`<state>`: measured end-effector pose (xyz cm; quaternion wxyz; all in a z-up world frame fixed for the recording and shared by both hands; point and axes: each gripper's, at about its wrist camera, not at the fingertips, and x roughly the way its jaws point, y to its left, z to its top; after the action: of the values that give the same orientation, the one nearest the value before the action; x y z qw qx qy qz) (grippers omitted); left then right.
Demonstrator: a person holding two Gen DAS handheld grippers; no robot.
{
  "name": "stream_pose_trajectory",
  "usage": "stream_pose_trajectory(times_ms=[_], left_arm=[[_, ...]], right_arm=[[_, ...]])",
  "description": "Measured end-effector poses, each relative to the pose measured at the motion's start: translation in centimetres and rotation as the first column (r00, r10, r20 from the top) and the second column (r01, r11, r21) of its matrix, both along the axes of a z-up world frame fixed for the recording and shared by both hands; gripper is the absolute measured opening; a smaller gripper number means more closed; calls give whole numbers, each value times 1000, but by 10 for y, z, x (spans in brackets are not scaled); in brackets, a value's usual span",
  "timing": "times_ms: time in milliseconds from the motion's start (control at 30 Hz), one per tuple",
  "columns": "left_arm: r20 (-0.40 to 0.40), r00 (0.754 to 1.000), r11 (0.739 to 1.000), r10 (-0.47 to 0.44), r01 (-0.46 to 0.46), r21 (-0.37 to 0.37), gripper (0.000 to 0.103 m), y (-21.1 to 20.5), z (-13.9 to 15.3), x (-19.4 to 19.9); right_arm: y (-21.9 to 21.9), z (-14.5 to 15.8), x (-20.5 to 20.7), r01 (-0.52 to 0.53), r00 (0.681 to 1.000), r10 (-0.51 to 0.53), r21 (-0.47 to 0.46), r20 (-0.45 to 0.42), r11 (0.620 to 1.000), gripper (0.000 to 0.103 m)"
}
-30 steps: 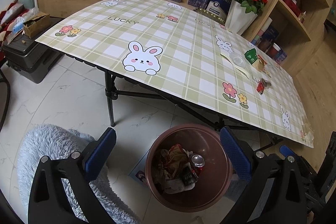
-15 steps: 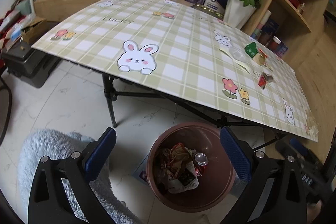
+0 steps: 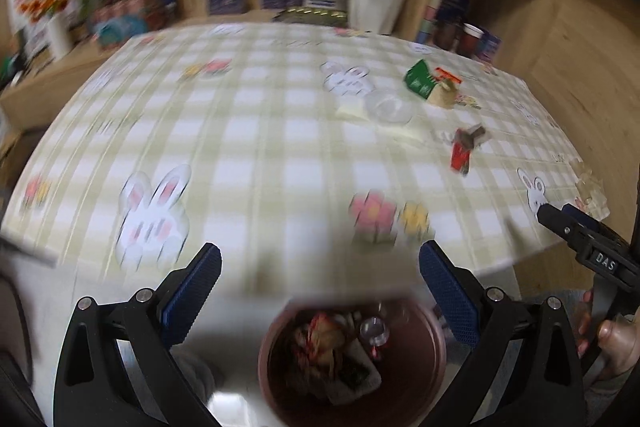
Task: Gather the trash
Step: 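Reach to the clear round plastic lid and grasp it with the left gripper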
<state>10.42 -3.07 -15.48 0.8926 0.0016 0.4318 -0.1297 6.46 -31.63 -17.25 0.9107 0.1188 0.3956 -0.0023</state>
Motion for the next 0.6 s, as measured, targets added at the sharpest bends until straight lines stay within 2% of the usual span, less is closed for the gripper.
stream_pose_trajectory(times_ms=[133, 300, 400, 600], left_arm=[[-1, 996, 996, -92, 92, 17, 97, -39, 2, 65], [-36, 985, 984, -171, 173, 50, 97, -89, -11, 136], [-56, 978, 975, -203, 207, 82, 97, -114, -23, 157], [-106, 977, 969, -183, 197, 148, 97, -141, -51, 197]], right_arm=[[-19, 1, 26, 32, 999, -32, 18, 10, 999, 97], [-38, 1, 56, 65, 998, -66, 50, 16, 997, 97], [-45, 3, 68, 68, 997, -70, 61, 19, 996, 97], [-56, 5, 87, 47, 998, -48, 27, 27, 999, 97]])
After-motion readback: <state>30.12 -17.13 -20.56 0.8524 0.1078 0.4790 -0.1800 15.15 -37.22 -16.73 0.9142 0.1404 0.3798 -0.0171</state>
